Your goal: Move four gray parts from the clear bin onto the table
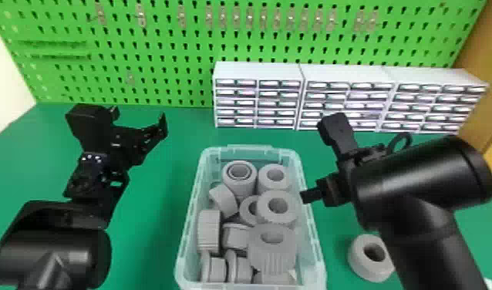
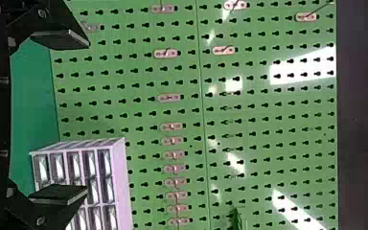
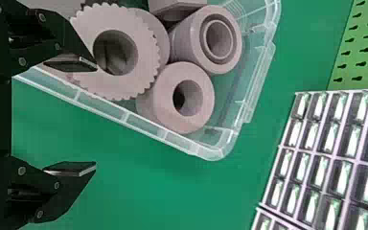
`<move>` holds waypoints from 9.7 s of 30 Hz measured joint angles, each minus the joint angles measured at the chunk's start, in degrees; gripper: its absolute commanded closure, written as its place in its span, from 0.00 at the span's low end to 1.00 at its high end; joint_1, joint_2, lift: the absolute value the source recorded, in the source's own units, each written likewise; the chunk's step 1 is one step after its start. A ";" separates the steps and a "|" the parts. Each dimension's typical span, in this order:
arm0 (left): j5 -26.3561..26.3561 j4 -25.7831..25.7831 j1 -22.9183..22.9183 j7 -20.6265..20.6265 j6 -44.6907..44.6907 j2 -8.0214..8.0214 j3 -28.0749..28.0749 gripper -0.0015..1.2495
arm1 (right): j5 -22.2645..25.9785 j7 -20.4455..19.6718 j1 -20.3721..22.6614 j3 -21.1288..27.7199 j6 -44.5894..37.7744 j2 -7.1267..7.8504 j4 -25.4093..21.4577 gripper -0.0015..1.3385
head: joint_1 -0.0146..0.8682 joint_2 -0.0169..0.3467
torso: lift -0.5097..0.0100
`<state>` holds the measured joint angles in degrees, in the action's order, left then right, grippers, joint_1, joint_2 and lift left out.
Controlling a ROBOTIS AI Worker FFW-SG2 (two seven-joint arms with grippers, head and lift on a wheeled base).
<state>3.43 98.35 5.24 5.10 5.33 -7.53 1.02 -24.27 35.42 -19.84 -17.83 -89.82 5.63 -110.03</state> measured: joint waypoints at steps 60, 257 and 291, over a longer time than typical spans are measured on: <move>0.00 -0.60 0.65 0.09 0.21 -0.30 1.09 0.17 | 13.11 0.00 -7.72 -10.38 0.00 1.15 10.61 0.39 | 0.78 0.14 | 0.89; 0.09 0.17 -1.02 1.40 0.26 -0.37 -0.88 0.17 | 0.78 2.99 -1.53 10.40 15.63 1.41 5.31 0.42 | 0.78 0.14 | 0.89; -0.12 0.02 -0.59 1.39 0.47 -0.38 -0.55 0.17 | -1.31 2.98 -5.67 -3.71 3.34 0.35 2.54 0.42 | 0.78 0.14 | 0.89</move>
<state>3.31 98.37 4.65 6.49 5.80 -7.91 0.46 -25.58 38.40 -25.50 -21.54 -86.49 5.98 -107.49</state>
